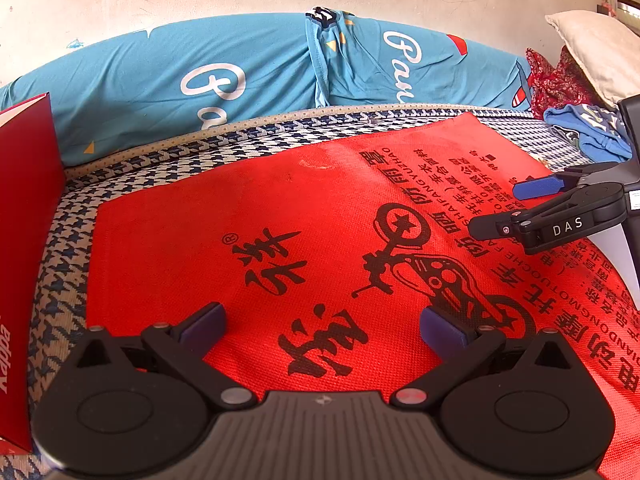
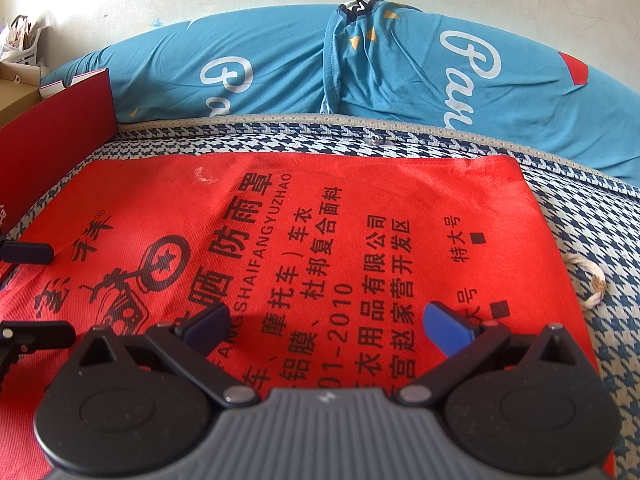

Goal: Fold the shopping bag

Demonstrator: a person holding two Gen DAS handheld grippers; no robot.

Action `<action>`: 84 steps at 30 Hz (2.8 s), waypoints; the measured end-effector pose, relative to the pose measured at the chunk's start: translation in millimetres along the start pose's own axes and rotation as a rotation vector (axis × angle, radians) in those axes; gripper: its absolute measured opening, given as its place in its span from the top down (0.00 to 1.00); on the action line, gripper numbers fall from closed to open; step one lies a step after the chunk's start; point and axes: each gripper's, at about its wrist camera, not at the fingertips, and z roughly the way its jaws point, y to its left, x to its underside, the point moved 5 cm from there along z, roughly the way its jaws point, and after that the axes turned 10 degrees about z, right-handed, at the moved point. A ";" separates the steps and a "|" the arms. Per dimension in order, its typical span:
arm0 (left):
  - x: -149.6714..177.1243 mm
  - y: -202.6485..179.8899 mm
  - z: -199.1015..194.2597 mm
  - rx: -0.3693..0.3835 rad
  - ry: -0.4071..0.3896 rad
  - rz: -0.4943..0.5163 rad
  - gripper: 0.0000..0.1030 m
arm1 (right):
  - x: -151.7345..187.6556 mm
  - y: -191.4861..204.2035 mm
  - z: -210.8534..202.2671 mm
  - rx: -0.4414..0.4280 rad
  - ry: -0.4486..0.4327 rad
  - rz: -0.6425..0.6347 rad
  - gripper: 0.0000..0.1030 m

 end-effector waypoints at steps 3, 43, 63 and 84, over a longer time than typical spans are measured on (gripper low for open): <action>-0.1 -0.6 0.0 0.000 0.000 0.000 0.00 | 0.2 -0.5 0.0 0.000 0.000 0.000 0.00; -0.3 -3.2 0.9 -0.001 0.000 0.000 0.00 | 0.4 0.2 0.4 0.000 0.000 0.000 0.00; 0.8 1.2 0.8 -0.001 0.000 0.000 0.00 | 2.8 5.6 -8.1 0.023 0.040 0.021 0.00; 0.8 0.2 0.9 -0.001 0.000 0.001 0.00 | 4.1 11.7 -9.8 0.033 0.056 0.022 0.00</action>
